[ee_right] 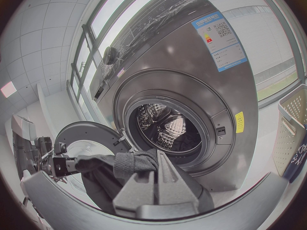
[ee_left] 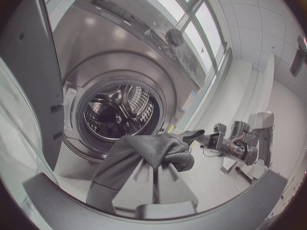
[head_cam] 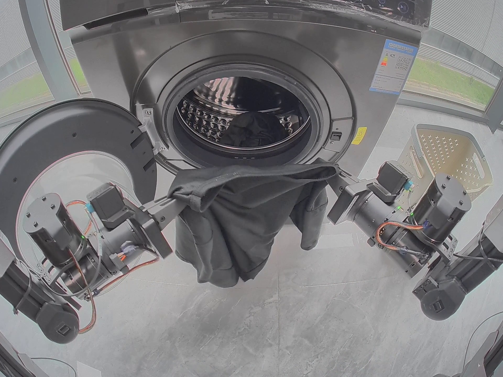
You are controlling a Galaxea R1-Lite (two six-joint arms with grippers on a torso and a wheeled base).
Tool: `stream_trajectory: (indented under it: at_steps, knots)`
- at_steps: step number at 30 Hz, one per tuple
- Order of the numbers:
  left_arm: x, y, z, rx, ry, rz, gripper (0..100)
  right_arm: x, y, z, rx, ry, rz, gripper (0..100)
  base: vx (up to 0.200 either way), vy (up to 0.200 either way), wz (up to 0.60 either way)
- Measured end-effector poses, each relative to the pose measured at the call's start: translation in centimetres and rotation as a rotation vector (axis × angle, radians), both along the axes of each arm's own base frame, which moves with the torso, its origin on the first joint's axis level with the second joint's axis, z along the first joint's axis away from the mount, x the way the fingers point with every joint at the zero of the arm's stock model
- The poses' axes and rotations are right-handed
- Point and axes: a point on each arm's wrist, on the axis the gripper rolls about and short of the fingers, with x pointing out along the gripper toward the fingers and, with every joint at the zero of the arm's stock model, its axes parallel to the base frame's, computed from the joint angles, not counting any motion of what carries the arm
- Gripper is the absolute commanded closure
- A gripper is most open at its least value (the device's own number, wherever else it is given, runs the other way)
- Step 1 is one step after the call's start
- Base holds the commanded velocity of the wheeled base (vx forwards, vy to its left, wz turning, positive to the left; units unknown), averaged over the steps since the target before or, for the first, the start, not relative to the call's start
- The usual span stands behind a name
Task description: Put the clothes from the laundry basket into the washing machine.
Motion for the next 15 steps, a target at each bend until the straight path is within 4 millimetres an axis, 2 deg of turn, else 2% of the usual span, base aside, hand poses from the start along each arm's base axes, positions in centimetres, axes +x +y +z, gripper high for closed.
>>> stream_trajectory:
  at_steps: [10, 15]
  knots:
    - [0.3, 0.8, 1.6, -0.045, -0.047, 0.027, 100, 0.3, -0.9, 0.8, 0.013, -0.027, -0.031, 100, 0.0, 0.0, 0.0]
    - [0.4, 0.6, 1.0, -0.029, -0.029, 0.002, 100, -0.2, -0.9, 1.3, 0.02, -0.038, -0.018, 100, 0.0, 0.0, 0.0]
